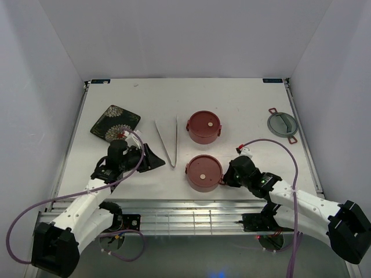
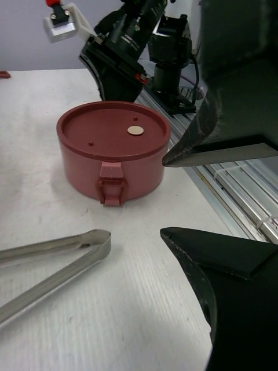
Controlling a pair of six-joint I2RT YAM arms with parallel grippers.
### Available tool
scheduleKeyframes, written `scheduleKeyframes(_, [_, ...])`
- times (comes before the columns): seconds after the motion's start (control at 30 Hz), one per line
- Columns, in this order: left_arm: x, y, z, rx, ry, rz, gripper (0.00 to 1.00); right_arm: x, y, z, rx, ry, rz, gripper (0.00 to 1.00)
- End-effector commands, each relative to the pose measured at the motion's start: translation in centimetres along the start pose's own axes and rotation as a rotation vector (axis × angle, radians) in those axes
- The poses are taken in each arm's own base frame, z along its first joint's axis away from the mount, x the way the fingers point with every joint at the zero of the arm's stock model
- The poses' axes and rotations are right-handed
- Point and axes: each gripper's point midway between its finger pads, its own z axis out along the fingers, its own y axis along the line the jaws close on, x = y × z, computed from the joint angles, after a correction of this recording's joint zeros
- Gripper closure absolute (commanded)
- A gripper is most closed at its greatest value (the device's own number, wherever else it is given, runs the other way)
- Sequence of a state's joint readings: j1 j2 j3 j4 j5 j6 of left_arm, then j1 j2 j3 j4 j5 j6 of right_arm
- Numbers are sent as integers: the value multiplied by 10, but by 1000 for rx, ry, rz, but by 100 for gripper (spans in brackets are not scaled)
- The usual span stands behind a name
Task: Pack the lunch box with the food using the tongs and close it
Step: Move the packing box to the center of the board.
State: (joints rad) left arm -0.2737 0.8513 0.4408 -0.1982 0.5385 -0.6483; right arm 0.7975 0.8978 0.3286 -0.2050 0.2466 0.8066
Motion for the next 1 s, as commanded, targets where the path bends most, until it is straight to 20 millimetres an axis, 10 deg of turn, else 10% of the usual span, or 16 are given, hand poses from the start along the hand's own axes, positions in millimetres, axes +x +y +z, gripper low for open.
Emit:
scheduleKeyframes(0.0, [-8, -15, 13, 21, -76, 48, 44, 11, -21, 4, 13, 57, -168, 92])
scheduleKeyframes(0.97, [75, 5, 70, -47, 77, 184, 43, -8, 1, 22, -129, 108, -194, 92])
